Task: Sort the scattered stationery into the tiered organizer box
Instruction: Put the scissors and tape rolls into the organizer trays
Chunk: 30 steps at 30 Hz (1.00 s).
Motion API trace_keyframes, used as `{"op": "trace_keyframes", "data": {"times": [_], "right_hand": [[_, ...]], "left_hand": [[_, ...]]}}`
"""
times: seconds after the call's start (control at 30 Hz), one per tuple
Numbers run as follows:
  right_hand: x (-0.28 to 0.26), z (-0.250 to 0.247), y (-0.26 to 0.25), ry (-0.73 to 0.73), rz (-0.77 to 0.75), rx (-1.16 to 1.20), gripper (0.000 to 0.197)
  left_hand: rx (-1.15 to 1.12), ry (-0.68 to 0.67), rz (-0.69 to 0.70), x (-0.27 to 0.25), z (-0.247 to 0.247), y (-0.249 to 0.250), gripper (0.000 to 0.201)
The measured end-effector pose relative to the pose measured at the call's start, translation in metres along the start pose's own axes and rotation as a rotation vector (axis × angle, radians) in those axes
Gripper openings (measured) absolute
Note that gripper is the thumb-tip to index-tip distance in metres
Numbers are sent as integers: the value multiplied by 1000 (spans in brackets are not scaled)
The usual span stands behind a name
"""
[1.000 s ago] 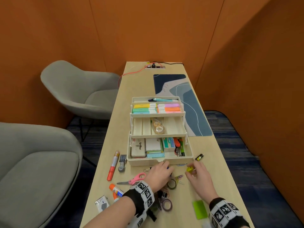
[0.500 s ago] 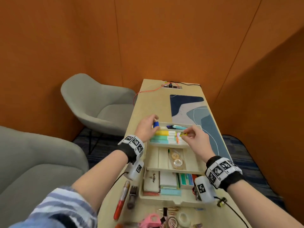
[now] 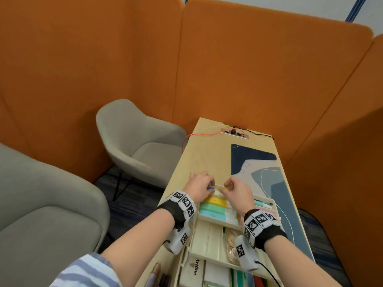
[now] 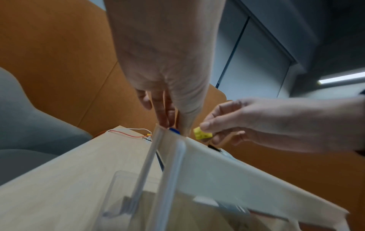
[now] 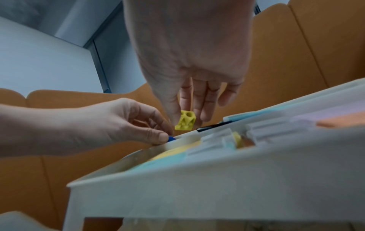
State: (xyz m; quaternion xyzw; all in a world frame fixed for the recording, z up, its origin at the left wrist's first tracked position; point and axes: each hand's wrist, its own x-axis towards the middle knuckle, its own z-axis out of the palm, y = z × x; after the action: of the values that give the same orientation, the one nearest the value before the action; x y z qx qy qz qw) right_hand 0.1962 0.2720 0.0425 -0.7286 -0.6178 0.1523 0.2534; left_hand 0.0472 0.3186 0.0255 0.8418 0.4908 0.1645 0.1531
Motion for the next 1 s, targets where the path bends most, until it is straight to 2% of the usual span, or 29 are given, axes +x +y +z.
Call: {"op": "trace_keyframes", "data": {"times": [0.13, 0.2, 0.43, 0.7, 1.0], "right_hand": [[2, 7, 2, 32, 22, -101, 15], [2, 9, 5, 38, 10, -147, 13], [5, 17, -4, 38, 11, -242, 17], [-15, 13, -1, -66, -66, -351, 36], [-20, 21, -12, -225, -25, -325, 48]], "left_hand": [[248, 37, 57, -13, 0, 3, 22], [290, 35, 90, -20, 1, -1, 26], [285, 30, 96, -30, -2, -3, 31], [286, -6, 95, -34, -6, -6, 30], [244, -40, 76, -41, -13, -3, 34]]}}
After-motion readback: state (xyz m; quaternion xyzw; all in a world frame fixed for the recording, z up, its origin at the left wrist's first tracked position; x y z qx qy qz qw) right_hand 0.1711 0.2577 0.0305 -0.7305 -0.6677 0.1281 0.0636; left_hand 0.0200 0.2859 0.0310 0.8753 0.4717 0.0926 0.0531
